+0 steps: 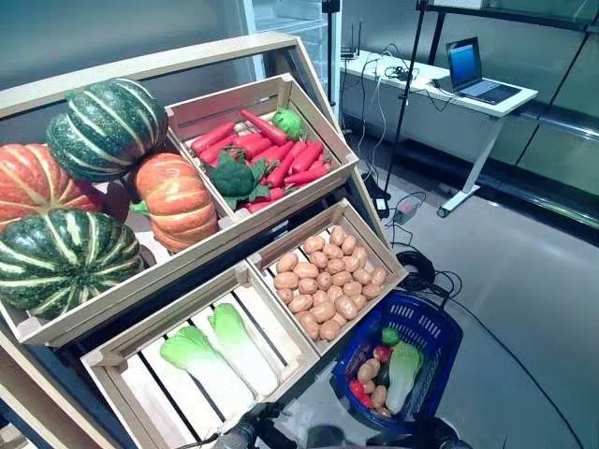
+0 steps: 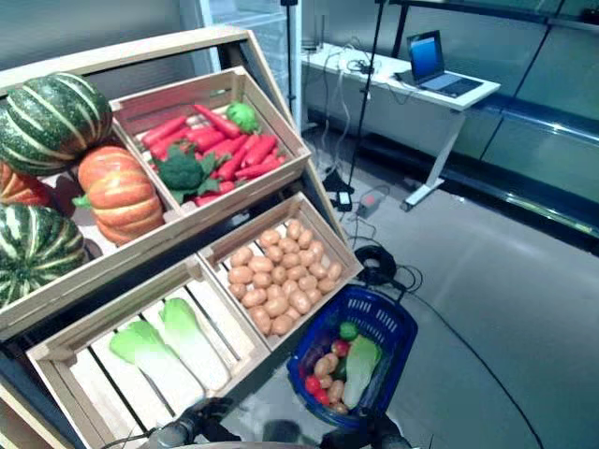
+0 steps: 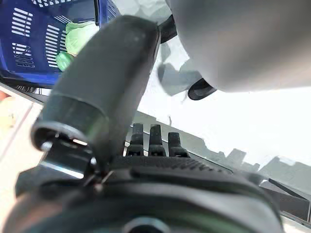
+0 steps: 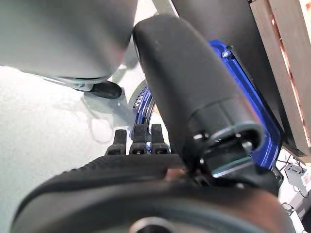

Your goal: Put vegetables into the basket

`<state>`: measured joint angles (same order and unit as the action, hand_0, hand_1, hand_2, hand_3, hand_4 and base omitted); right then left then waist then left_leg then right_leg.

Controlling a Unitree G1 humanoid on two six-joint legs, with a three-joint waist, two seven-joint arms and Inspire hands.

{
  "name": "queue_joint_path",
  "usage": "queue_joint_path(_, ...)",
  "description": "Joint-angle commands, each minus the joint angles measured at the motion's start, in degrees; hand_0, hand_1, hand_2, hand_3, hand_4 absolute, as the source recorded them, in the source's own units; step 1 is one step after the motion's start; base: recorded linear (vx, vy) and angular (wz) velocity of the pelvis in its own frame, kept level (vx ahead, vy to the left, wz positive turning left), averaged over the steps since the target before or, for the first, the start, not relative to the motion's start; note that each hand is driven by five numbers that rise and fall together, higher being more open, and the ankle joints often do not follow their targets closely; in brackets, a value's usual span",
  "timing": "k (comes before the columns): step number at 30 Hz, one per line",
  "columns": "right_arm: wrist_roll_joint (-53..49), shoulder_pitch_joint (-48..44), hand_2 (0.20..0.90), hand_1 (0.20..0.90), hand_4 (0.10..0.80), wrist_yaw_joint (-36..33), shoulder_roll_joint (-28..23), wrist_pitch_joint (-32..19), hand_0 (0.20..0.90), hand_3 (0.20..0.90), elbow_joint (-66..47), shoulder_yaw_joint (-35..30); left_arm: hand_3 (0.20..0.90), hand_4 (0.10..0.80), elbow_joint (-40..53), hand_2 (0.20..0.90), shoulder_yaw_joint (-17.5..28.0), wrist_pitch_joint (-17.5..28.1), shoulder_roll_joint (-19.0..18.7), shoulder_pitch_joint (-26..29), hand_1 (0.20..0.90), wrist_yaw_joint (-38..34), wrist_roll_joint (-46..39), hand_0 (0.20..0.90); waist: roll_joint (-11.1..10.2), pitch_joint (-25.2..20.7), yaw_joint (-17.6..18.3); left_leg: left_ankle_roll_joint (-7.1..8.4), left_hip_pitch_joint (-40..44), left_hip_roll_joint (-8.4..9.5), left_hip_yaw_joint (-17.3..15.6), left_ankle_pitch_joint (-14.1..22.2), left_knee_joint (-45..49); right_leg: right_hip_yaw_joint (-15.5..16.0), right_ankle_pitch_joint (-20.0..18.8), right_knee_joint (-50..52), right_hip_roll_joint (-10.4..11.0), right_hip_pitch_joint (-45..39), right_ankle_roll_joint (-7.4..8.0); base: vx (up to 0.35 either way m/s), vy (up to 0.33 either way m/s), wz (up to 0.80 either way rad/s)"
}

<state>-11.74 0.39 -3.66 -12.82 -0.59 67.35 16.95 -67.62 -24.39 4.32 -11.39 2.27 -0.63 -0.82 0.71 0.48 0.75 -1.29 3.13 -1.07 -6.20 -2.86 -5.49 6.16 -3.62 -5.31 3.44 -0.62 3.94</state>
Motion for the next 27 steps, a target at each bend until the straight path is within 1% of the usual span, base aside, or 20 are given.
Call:
queue_joint_path(1, -1.5, -4.1, 0.900, 0.900, 0.800, 0.4, 2.0, -3.5, 0.900, 0.900, 1.6, 2.6, 0.900, 0.800, -2.6, 0.900, 0.0, 3.3, 0.1, 4.9, 0.900, -1.0, 0.8, 0.900, -1.5, 1.3, -0.7, 3.10, 0.1, -2.11, 3.2, 1.9, 0.5, 1.5, -0.2, 0.3, 4.2, -3.4, 2.10, -0.003, -0.005, 0.04)
queue_joint_path(5, -1.4, -4.0, 0.900, 0.900, 0.800, 0.5, 1.9, -3.7, 0.900, 0.900, 1.7, 2.6, 0.900, 0.800, -2.6, 0.900, 0.0, 4.6, -0.2, 5.1, 0.900, -1.3, 2.8, 0.900, -1.5, 1.4, -0.6, 3.12, 0.2, -2.11, 3.2, 1.9, 0.5, 1.4, -0.2, 0.3, 4.1, -3.4, 2.05, -0.002, -0.005, 0.02)
queue_joint_path(7, -1.3, -4.0, 0.900, 0.900, 0.800, 0.7, 1.7, -3.7, 0.900, 0.900, 1.6, 2.8, 0.900, 0.800, -1.8, 0.900, -1.3, 7.0, -0.5, 5.1, 0.900, -1.2, 5.8, 0.900, -1.4, 1.6, -0.5, 3.18, 0.1, -2.15, 3.1, 1.8, 0.5, 1.3, -0.2, 0.3, 4.0, -3.2, 2.04, 0.000, 0.000, 0.00)
queue_joint_path(8, -1.2, -4.0, 0.900, 0.900, 0.800, 0.7, 1.7, -3.7, 0.900, 0.900, 1.5, 2.9, 0.900, 0.800, -1.6, 0.900, -1.5, 7.3, -0.5, 5.1, 0.900, -1.3, 6.5, 0.900, -1.4, 1.6, -0.4, 3.18, 0.1, -2.15, 3.1, 1.8, 0.5, 1.2, -0.2, 0.3, 4.0, -3.2, 2.03, 0.000, 0.000, 0.00)
queue_joint_path(9, -1.1, -4.1, 0.900, 0.900, 0.800, 0.8, 1.6, -3.5, 0.900, 0.900, 1.3, 3.1, 0.900, 0.800, -0.8, 0.900, -2.3, 8.1, -0.9, 5.2, 0.900, -1.4, 6.7, 0.900, -1.3, 1.7, -0.3, 3.22, 0.1, -2.20, 3.0, 1.7, 0.5, 1.1, -0.3, 0.4, 4.0, -3.1, 2.05, 0.000, 0.000, 0.00)
queue_joint_path(10, -1.2, -4.2, 0.900, 0.900, 0.800, 0.9, 1.3, -3.3, 0.900, 0.900, 0.7, 3.6, 0.900, 0.800, 2.1, 0.900, -3.1, 8.6, -1.5, 5.6, 0.900, -0.4, 5.0, 0.900, -1.2, 2.2, -0.2, 3.21, 0.0, -2.17, 2.9, 1.7, 0.5, 0.8, -0.3, 0.5, 3.9, -2.8, 2.04, 0.000, 0.000, 0.00)
queue_joint_path(11, -1.3, -4.2, 0.900, 0.900, 0.800, 0.9, 1.2, -3.1, 0.900, 0.900, 0.5, 3.7, 0.900, 0.800, 2.8, 0.900, -3.1, 8.6, -1.6, 5.8, 0.900, -0.3, 4.9, 0.900, -1.2, 2.3, -0.2, 3.19, 0.0, -2.17, 2.8, 1.7, 0.5, 0.7, -0.3, 0.6, 3.8, -2.7, 2.02, -0.053, -0.027, -0.05)
queue_joint_path(12, -1.4, -4.5, 0.900, 0.900, 0.800, 0.9, 0.8, -2.9, 0.900, 0.900, 0.0, 4.0, 0.900, 0.800, 6.0, 0.900, -3.7, 8.7, -2.3, 6.4, 0.900, -1.8, 5.9, 0.900, -0.9, 2.7, -0.1, 3.12, -0.3, -2.17, 2.7, 1.6, 0.5, 0.6, -0.4, 0.6, 3.7, -2.3, 1.98, -0.056, -0.023, -0.07)
queue_joint_path(14, -2.0, -4.7, 0.900, 0.900, 0.800, 0.8, 0.5, -2.5, 0.900, 0.900, -0.5, 4.4, 0.900, 0.800, 9.9, 0.900, -4.1, 5.9, -3.5, 7.1, 0.900, -2.0, 6.6, 0.900, -0.7, 3.1, -0.1, 3.13, -0.6, -2.16, 2.7, 1.5, 0.5, 0.5, -0.5, 0.6, 3.6, -2.0, 1.89, -0.050, -0.026, -0.07)
queue_joint_path(15, -2.1, -4.7, 0.900, 0.900, 0.800, 0.7, 0.5, -2.4, 0.900, 0.900, -0.6, 4.4, 0.900, 0.800, 10.6, 0.900, -4.1, 6.3, -3.7, 7.1, 0.900, -2.2, 6.6, 0.900, -0.6, 3.1, -0.1, 3.14, -0.7, -2.14, 2.8, 1.5, 0.5, 0.5, -0.6, 0.5, 3.6, -2.0, 1.88, -0.021, -0.026, -0.04)
queue_joint_path(17, -2.5, -4.4, 0.900, 0.900, 0.800, 0.7, 0.2, -2.0, 0.900, 0.900, -1.6, 4.6, 0.900, 0.800, 18.0, 0.900, -4.5, 6.9, -5.7, 7.0, 0.900, -1.2, 6.0, 0.900, -0.4, 3.4, -0.1, 3.18, -0.9, -2.11, 2.7, 1.5, 0.5, 0.4, -0.7, 0.3, 3.5, -1.9, 1.80, -0.007, -0.036, -0.01)
queue_joint_path(18, -2.4, -4.1, 0.900, 0.900, 0.800, 0.8, 0.0, -1.5, 0.900, 0.900, -2.4, 4.6, 0.900, 0.800, 22.8, 0.900, -4.6, 5.8, -7.1, 6.8, 0.900, -0.9, 4.9, 0.900, -0.2, 3.5, -0.1, 3.18, -1.1, -2.11, 2.7, 1.5, 0.5, 0.4, -0.7, 0.3, 3.4, -1.7, 1.77, -0.010, -0.044, 0.00)
queue_joint_path(19, -2.0, -3.2, 0.900, 0.900, 0.800, 0.5, -0.4, -1.0, 0.900, 0.900, -3.8, 4.7, 0.900, 0.800, 31.3, 0.900, -4.6, 4.1, -9.8, 6.5, 0.900, -0.2, 3.1, 0.900, 0.2, 3.7, -0.2, 3.16, -1.5, -2.09, 2.8, 1.2, 0.5, 0.4, -0.8, 0.3, 3.3, -1.3, 1.72, -0.011, -0.030, 0.00)
queue_joint_path(20, -1.9, -3.1, 0.900, 0.900, 0.800, 0.5, -0.5, -0.9, 0.900, 0.900, -3.9, 4.7, 0.900, 0.800, 32.3, 0.900, -4.5, 3.8, -10.3, 6.4, 0.900, -0.1, 2.8, 0.900, 0.3, 3.8, -0.2, 3.16, -1.6, -2.08, 2.8, 1.2, 0.5, 0.4, -0.8, 0.3, 3.3, -1.2, 1.72, 0.000, 0.000, 0.00)
queue_joint_path(21, -1.7, -2.5, 0.900, 0.900, 0.800, 0.6, -0.9, -1.5, 0.900, 0.900, -4.1, 4.6, 0.900, 0.800, 38.1, 0.900, -4.0, 4.3, -12.7, 6.7, 0.900, 1.1, 1.0, 0.900, 0.7, 4.0, -0.3, 3.12, -2.2, -1.99, 2.7, 1.0, 0.5, 0.5, -0.9, 0.3, 3.3, -0.6, 1.67, 0.000, 0.000, 0.00)
queue_joint_path(24, -1.1, -1.7, 0.900, 0.900, 0.800, 1.3, -1.7, -2.7, 0.900, 0.900, -3.9, 3.8, 0.900, 0.800, 47.4, 0.900, -1.2, 4.6, -16.3, 6.5, 0.900, 2.6, -1.1, 0.900, 1.4, 4.4, -0.6, 3.11, -3.1, -1.79, 2.5, 0.7, 0.5, 0.6, -0.9, 0.3, 3.2, 0.3, 1.56, 0.000, 0.000, 0.00)
queue_joint_path(26, -1.1, -1.5, 0.900, 0.900, 0.800, 1.5, -2.0, -3.1, 0.900, 0.900, -3.8, 3.8, 0.900, 0.800, 50.4, 0.900, -0.1, 4.8, -17.8, 6.4, 0.900, 2.1, -0.8, 0.900, 1.6, 4.6, -0.8, 3.11, -3.6, -1.72, 2.6, 0.6, 0.5, 0.7, -0.8, 0.3, 3.2, 0.7, 1.50, 0.000, 0.000, 0.00)
queue_joint_path(27, -1.0, -1.3, 0.900, 0.900, 0.800, 1.7, -2.4, -3.9, 0.900, 0.900, -3.5, 3.4, 0.900, 0.800, 53.4, 0.900, 1.6, 4.5, -20.0, 6.4, 0.900, 1.4, 0.2, 0.900, 1.9, 4.8, -1.1, 3.20, -4.4, -1.65, 2.7, 0.5, 0.5, 0.7, -0.8, 0.3, 3.2, 1.4, 1.41, 0.000, 0.000, 0.00)
